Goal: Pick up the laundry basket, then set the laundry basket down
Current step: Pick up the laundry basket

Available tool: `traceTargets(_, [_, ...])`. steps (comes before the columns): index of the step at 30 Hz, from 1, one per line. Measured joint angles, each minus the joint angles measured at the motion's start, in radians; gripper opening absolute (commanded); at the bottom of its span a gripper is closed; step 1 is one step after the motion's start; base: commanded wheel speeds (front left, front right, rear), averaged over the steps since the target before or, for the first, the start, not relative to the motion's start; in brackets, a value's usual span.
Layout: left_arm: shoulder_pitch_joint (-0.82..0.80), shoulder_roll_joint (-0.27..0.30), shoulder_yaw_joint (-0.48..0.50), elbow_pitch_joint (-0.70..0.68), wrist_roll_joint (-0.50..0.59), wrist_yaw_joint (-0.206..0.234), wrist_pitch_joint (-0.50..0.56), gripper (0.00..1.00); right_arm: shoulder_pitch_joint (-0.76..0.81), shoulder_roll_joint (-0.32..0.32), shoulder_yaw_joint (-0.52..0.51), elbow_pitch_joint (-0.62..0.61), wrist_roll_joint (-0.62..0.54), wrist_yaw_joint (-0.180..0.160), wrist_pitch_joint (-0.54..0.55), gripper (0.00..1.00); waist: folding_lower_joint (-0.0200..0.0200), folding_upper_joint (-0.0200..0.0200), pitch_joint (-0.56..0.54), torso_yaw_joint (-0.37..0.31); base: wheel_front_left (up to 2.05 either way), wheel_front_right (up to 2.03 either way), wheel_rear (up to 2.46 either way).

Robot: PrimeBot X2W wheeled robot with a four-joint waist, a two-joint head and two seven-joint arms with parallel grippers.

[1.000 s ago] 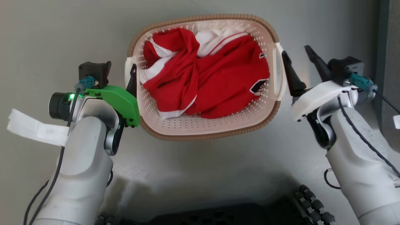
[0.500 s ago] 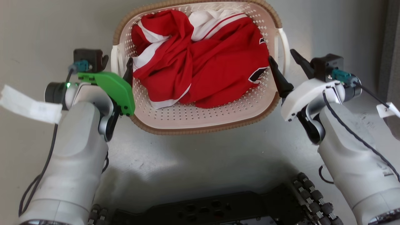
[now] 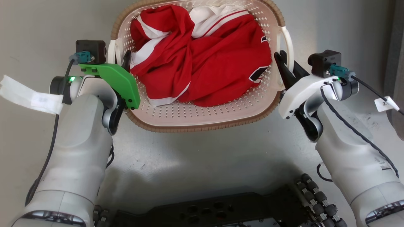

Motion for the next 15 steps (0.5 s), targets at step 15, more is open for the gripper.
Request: traceTargets(15, [-0.012, -0.019, -0.002, 0.149, -0.122, -0.026, 0.044, 0.00, -0.051, 0.024, 0.061, 0.150, 0.055, 0.007, 0.056, 0.00, 0.0000, 0.0000, -0.102, -0.001, 0.00, 0.00, 0.00])
